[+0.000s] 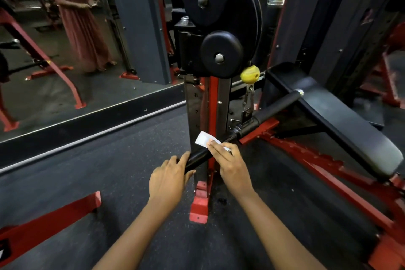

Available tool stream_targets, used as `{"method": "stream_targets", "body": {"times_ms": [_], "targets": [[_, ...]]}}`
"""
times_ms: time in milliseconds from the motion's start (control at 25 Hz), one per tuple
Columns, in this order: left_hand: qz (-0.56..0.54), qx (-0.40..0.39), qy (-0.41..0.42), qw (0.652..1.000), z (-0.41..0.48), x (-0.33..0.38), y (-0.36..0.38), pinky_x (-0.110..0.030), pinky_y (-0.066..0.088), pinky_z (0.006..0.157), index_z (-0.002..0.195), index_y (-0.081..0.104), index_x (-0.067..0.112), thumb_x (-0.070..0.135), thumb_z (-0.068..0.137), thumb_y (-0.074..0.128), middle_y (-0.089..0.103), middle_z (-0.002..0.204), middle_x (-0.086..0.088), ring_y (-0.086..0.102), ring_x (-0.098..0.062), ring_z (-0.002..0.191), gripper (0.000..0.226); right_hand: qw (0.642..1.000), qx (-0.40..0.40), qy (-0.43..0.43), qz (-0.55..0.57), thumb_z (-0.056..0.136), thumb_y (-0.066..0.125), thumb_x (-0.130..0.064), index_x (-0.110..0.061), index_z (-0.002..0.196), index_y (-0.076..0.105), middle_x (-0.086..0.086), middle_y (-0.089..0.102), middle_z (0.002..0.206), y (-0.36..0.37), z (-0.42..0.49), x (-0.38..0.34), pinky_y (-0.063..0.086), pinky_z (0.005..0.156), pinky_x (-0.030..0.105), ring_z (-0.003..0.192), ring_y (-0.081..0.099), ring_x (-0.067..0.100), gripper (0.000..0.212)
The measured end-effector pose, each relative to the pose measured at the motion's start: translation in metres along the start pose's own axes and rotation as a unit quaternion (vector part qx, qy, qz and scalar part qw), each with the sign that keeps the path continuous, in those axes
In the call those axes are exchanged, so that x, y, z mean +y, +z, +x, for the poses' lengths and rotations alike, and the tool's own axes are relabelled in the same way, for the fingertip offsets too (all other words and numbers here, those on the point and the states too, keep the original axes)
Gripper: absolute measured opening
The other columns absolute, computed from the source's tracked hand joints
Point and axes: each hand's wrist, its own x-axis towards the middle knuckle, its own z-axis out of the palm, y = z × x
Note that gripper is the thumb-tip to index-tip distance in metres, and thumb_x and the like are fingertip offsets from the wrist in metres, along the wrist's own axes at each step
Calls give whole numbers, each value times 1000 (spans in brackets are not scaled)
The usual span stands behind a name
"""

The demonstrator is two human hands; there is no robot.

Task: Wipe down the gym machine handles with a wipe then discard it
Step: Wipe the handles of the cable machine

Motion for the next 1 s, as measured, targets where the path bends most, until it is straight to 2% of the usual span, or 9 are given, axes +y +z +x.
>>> {"method": "stream_targets", "body": {"times_ms": [240, 320, 440, 520, 600, 720, 840, 920, 1000], "targets": [[-25, -9, -5, 1000, 1, -4, -2, -29, 49, 77, 142, 27, 27, 52, 93, 37, 53, 121, 1, 56, -16, 108, 56, 986, 48, 158, 29, 73, 56, 19, -4, 118, 61, 9, 64, 115, -25, 0, 45, 34, 101, 10, 103, 45, 7, 51], [-34, -4, 5, 999, 14, 10, -6, -31, 48, 84, 142, 25, 26, 55, 91, 39, 51, 126, -1, 53, -19, 113, 60, 943, 118, 288, 115, 76, 51, 20, -7, 113, 64, 5, 65, 111, -38, -3, 47, 34, 94, 1, 102, 49, 1, 48], [-63, 2, 37, 997, 54, 55, -5, -35, 46, 90, 144, 20, 26, 62, 87, 40, 47, 130, -3, 49, -21, 119, 71, 721, 189, 557, 366, 85, 42, 11, -18, 108, 67, 0, 64, 114, -57, -7, 66, 38, 98, 13, 111, 55, 8, 45], [-69, -11, 32, 997, 85, 83, 0, -38, 46, 91, 146, 18, 25, 68, 84, 39, 47, 132, -5, 49, -23, 119, 78, 574, 204, 581, 540, 84, 35, 12, -10, 113, 63, 6, 62, 118, -71, -3, 87, 41, 101, 28, 113, 56, 18, 45], [-72, -33, -5, 997, 110, 109, 6, -40, 49, 87, 145, 18, 25, 74, 79, 37, 52, 128, -6, 54, -25, 113, 84, 517, 188, 549, 630, 84, 35, 9, -2, 111, 61, 9, 63, 115, -88, 13, 110, 48, 91, 24, 105, 60, 16, 39], [-70, -65, -75, 993, 127, 135, 13, -37, 50, 80, 140, 25, 26, 78, 74, 38, 59, 118, -4, 61, -24, 103, 85, 580, 104, 485, 646, 88, 50, -5, -5, 113, 62, 2, 67, 111, -97, 35, 139, 48, 89, 23, 104, 62, 10, 28], [-25, -50, -113, 992, 126, 142, 17, -32, 49, 71, 128, 43, 24, 74, 79, 37, 61, 111, 1, 63, -20, 97, 71, 751, 34, 445, 487, 85, 60, -7, -16, 109, 68, -10, 68, 103, -89, 51, 159, 43, 87, 12, 102, 61, 2, 27], [-11, -34, -137, 990, 125, 146, 21, -31, 48, 67, 122, 48, 22, 71, 82, 36, 61, 107, 2, 63, -20, 93, 65, 875, 30, 319, 363, 83, 59, 3, -13, 108, 68, -7, 66, 102, -77, 59, 171, 40, 84, 3, 97, 58, -1, 31], [-1, -20, -159, 987, 124, 150, 22, -31, 48, 66, 117, 51, 19, 70, 82, 37, 62, 106, 1, 64, -21, 91, 63, 950, -17, 171, 262, 79, 55, 10, -9, 112, 66, 2, 66, 110, -58, 62, 173, 31, 93, -1, 101, 54, 5, 40]]}}
